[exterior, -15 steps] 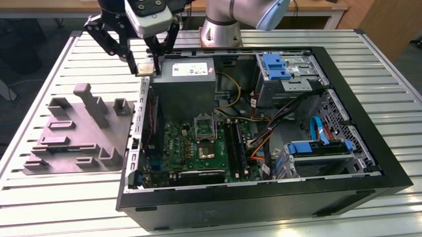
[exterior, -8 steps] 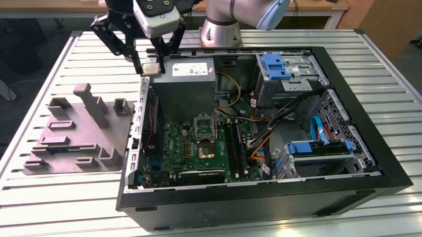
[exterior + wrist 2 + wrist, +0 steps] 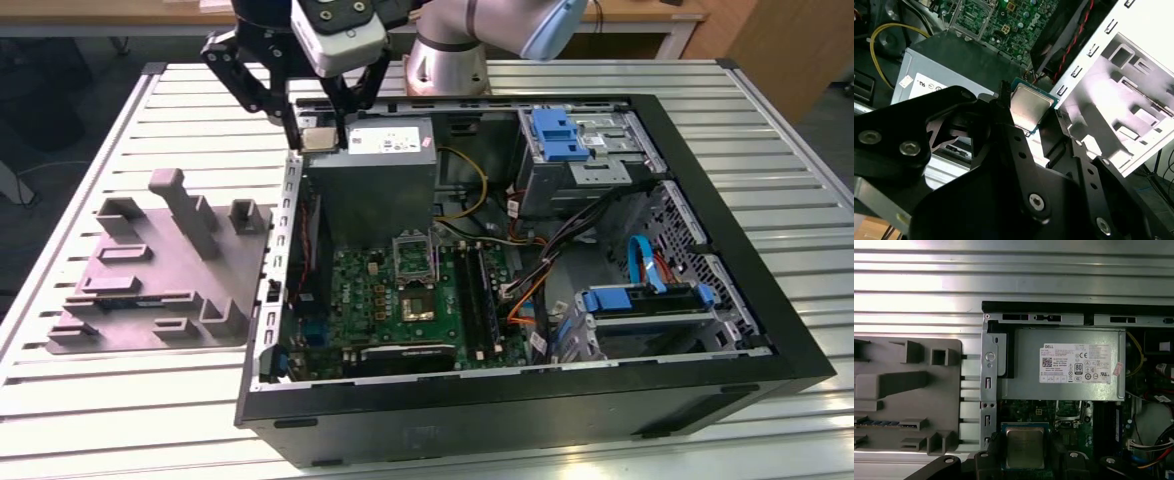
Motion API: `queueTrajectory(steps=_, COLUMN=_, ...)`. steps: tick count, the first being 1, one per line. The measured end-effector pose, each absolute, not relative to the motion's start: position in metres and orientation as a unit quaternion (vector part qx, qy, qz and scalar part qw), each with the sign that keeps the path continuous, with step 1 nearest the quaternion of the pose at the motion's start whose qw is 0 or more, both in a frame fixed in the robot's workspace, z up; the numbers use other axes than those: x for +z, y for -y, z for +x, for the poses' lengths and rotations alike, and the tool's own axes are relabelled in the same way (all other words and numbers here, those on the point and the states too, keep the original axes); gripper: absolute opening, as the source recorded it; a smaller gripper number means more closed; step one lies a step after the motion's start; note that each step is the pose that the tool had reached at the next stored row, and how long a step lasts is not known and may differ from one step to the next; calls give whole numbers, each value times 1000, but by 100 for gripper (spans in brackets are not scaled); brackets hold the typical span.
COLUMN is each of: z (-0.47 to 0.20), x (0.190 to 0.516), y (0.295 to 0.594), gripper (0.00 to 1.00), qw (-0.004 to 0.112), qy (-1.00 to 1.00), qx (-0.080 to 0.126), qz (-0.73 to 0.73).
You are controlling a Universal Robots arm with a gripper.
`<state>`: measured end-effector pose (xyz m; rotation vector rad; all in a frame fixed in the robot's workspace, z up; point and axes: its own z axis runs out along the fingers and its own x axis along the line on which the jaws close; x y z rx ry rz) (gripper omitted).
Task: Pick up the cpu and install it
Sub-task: 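Pick up the cpu and move it towards the insertion slot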
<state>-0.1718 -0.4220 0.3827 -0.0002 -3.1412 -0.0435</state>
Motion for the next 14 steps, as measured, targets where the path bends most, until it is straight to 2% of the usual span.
queueTrajectory(steps=9, z=-148, x=381, y=424, gripper=47, qw=0, qy=1000, qx=-14, qz=0)
queueTrajectory(steps=14, z=-143, x=379, y=435, gripper=47, qw=0, qy=1000, qx=-14, qz=0)
